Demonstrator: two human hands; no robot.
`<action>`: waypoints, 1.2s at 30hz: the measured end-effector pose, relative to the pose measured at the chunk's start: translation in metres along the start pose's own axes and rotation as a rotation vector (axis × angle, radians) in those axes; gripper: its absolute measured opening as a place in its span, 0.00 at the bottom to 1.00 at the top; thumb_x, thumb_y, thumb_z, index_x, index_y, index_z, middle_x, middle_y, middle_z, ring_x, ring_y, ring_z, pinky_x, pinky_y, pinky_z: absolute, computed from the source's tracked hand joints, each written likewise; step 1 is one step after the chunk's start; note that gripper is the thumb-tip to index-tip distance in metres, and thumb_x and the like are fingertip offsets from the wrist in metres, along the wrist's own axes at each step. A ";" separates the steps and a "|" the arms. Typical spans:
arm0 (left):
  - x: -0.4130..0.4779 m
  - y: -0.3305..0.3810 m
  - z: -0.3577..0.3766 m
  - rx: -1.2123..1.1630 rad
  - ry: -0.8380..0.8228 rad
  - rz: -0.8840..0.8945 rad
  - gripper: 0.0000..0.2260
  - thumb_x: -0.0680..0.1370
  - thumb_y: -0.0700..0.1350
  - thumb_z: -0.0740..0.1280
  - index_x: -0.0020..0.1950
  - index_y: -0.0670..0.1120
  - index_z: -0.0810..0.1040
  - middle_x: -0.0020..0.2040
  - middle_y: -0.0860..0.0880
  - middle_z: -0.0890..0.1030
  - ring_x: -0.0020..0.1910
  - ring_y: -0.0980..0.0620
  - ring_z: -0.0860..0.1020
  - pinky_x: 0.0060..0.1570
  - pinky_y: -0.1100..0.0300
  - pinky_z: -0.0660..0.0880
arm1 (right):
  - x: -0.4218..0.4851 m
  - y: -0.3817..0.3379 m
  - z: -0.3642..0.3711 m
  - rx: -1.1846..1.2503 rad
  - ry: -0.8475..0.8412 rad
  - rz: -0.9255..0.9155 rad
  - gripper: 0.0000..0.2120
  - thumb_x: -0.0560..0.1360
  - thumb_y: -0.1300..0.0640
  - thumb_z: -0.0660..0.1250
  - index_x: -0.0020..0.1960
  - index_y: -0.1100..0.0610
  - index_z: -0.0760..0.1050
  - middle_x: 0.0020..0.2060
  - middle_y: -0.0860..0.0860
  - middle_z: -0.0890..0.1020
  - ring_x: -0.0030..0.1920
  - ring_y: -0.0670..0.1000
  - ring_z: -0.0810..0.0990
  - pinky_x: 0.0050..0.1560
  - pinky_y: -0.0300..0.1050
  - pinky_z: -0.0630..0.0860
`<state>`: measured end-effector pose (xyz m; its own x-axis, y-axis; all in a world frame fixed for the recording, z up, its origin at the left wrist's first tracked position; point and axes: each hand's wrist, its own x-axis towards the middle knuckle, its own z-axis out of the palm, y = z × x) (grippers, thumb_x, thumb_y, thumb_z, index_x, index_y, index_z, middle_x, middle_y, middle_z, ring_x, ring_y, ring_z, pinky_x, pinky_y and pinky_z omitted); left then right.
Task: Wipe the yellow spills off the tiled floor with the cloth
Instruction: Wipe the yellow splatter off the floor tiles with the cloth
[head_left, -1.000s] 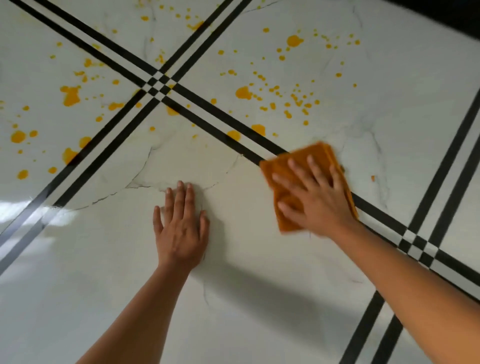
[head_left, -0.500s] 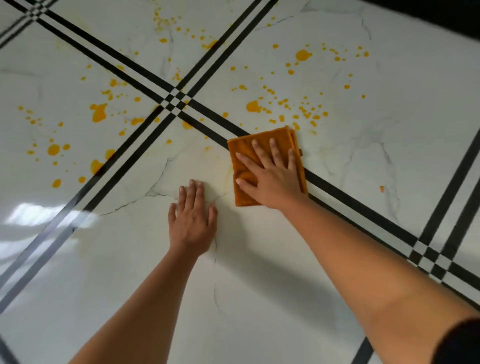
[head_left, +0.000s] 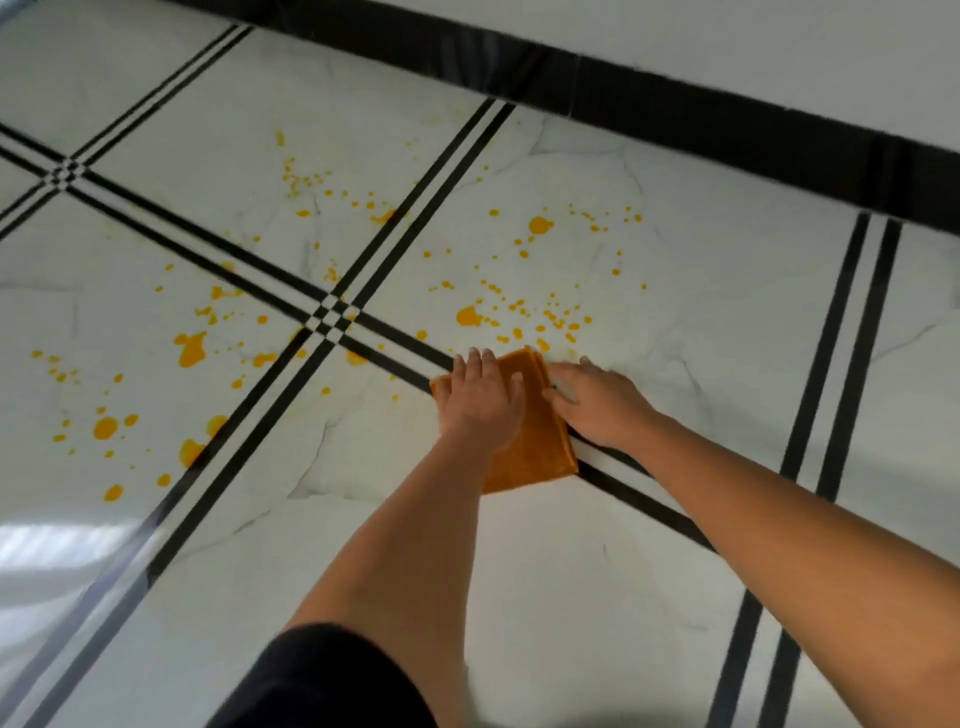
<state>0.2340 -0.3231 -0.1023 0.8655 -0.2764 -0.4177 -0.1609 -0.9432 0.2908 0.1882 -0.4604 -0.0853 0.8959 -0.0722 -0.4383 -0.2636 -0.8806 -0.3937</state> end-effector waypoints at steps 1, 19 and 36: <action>0.009 0.001 -0.007 0.061 -0.041 0.050 0.27 0.81 0.56 0.45 0.76 0.44 0.48 0.77 0.45 0.50 0.76 0.47 0.47 0.72 0.47 0.45 | 0.001 -0.002 -0.006 -0.006 -0.026 0.008 0.23 0.81 0.48 0.54 0.74 0.52 0.60 0.72 0.56 0.66 0.74 0.55 0.58 0.70 0.51 0.60; 0.108 -0.003 0.037 0.108 0.205 0.045 0.30 0.77 0.63 0.45 0.76 0.55 0.43 0.77 0.48 0.44 0.74 0.41 0.39 0.66 0.33 0.38 | 0.018 0.056 0.017 0.042 0.248 0.335 0.25 0.81 0.47 0.52 0.76 0.52 0.56 0.76 0.52 0.57 0.76 0.53 0.52 0.73 0.50 0.53; 0.103 0.008 0.042 0.371 0.113 0.688 0.25 0.75 0.65 0.38 0.72 0.66 0.39 0.77 0.49 0.44 0.75 0.41 0.40 0.69 0.38 0.39 | 0.051 0.091 0.013 0.078 0.434 0.369 0.25 0.81 0.46 0.48 0.76 0.52 0.56 0.76 0.52 0.56 0.76 0.54 0.50 0.73 0.53 0.49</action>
<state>0.3019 -0.3664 -0.1791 0.5541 -0.8184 -0.1523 -0.8082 -0.5727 0.1371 0.2047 -0.5378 -0.1539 0.7998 -0.5685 -0.1928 -0.5978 -0.7246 -0.3429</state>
